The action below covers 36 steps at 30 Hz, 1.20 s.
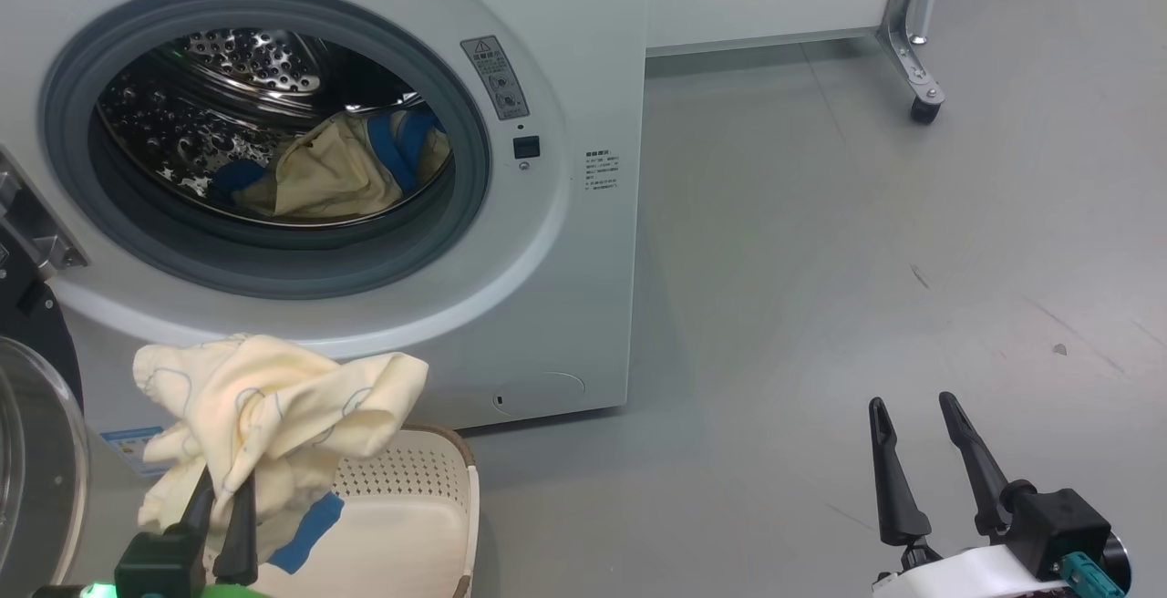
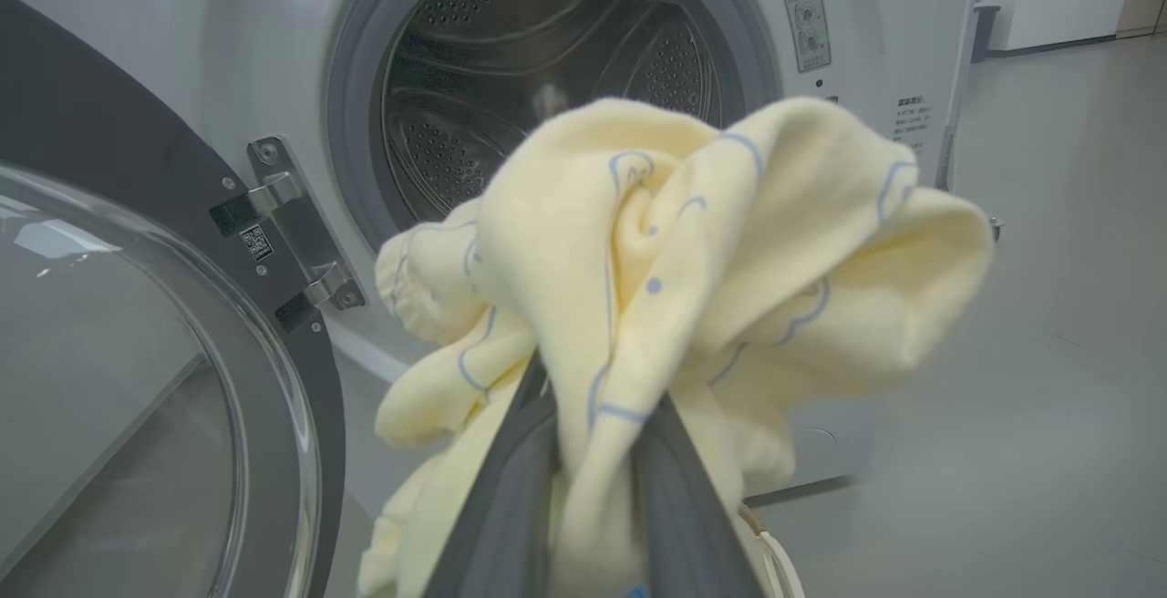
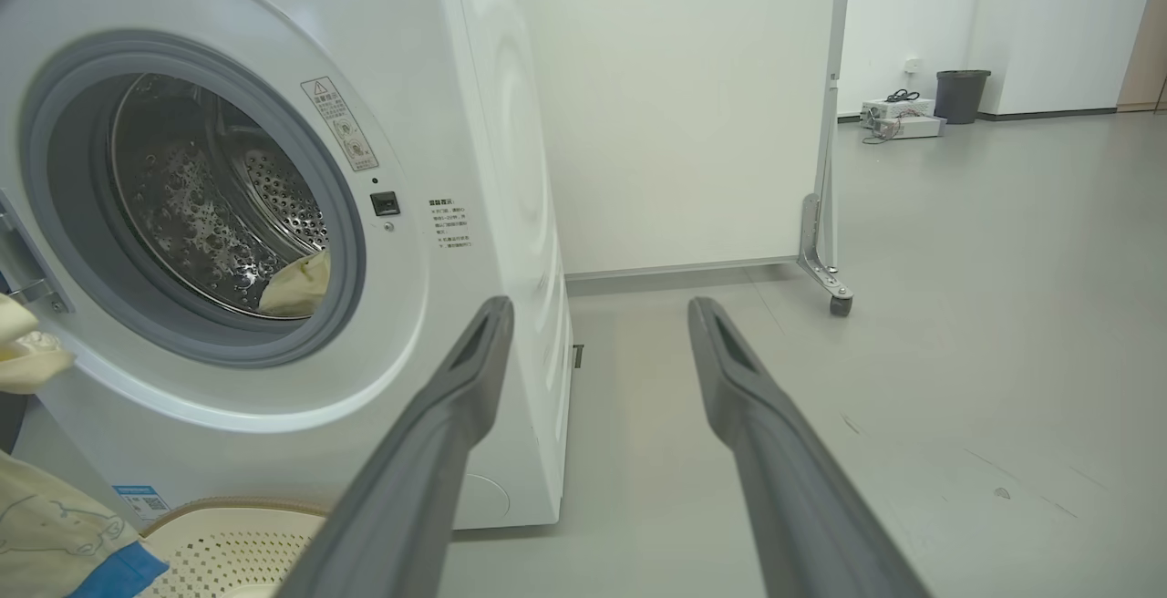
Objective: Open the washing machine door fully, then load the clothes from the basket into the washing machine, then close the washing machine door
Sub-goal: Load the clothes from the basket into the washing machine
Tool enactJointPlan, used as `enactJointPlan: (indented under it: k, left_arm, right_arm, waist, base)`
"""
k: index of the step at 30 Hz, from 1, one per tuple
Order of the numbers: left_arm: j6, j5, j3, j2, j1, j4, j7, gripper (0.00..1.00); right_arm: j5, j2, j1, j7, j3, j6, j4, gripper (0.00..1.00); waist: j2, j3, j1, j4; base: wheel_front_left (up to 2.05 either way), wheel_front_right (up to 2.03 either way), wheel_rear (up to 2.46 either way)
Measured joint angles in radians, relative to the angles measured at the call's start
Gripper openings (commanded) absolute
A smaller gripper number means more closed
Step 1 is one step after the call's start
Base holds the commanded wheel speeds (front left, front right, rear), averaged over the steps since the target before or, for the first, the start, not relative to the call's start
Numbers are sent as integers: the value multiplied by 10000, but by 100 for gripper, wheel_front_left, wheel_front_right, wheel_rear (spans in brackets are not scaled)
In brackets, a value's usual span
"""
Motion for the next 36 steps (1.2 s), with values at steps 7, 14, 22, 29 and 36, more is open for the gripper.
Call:
enactJointPlan:
  k: [7,14,22,29,36]
  left_arm:
    - [75,-88,-8,2,91,-142,82,0]
    - [73,-217,-159,4,70,-382,92,0]
    - [69,-729,-268,0,-672,-343,311,0]
    - [58,-886,-303,-12,-1876,-92,435,0]
    - [58,-1160,-153,-27,-3381,278,757,0]
  right_arm:
    - [0,21,4,0,29,-6,-75,100]
    - [-2,23,23,2,148,-61,-297,100]
    - [-19,15,-23,59,270,-61,-688,100]
    - [-48,-17,-297,102,301,-59,-1049,100]
    - [-48,-21,-609,102,299,-59,-1267,100]
  waist:
    - [0,34,0,39]
    - [0,329,0,67]
    - [0,983,0,0]
    - [0,1809,1,-187]
    - [0,2721,1,-505]
  base:
    - [0,0,0]
    - [0,0,0]
    - [0,0,0]
    - [0,0,0]
    - [0,0,0]
